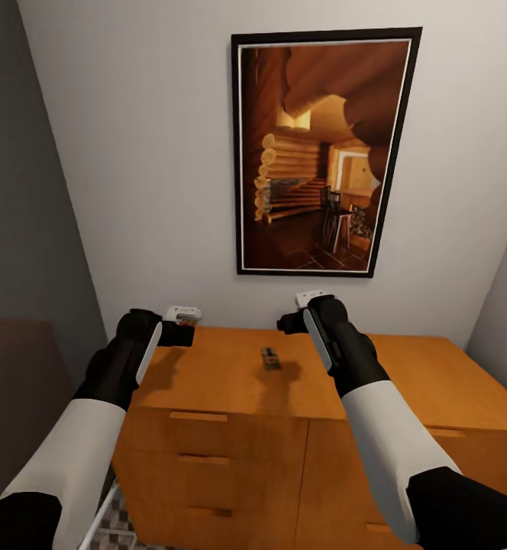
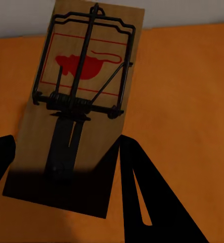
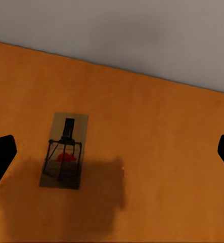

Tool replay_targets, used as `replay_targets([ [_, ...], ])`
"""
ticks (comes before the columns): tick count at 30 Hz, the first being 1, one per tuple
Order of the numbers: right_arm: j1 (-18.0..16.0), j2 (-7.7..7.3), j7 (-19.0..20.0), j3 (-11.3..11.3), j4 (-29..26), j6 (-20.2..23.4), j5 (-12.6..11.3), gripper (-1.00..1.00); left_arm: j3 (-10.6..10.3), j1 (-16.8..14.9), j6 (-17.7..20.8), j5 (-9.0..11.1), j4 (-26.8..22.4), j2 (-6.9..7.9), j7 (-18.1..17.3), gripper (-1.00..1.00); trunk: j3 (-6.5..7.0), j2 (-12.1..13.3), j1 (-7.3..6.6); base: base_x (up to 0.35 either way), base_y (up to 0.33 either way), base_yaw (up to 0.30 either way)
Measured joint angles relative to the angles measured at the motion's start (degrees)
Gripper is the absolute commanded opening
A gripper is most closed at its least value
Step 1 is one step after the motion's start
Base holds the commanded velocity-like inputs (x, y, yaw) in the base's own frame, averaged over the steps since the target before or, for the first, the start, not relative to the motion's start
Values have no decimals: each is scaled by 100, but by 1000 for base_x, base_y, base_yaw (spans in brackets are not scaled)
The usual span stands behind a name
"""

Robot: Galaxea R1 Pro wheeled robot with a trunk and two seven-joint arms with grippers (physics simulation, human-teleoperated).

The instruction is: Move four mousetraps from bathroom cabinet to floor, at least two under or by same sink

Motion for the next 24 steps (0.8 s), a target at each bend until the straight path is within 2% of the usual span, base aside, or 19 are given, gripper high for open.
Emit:
replay_targets([
  [5, -2, 1, -18, 3, 5, 1, -127, 100, -3, 0, -1, -7, -2, 1, 0, -100, 0, 0, 1, 33, 49, 0],
  [19, -2, 1, -42, -3, 97, 1, -139, 100, -4, 0, -1, -5, 9, 1, 0, -100, 0, 0, 1, 92, 86, 0],
  [24, -2, 1, -44, -131, 148, 2, -131, 100, -4, 0, -1, -1, 9, 1, -2, -100, 0, 0, 1, 9, 8, 0],
])
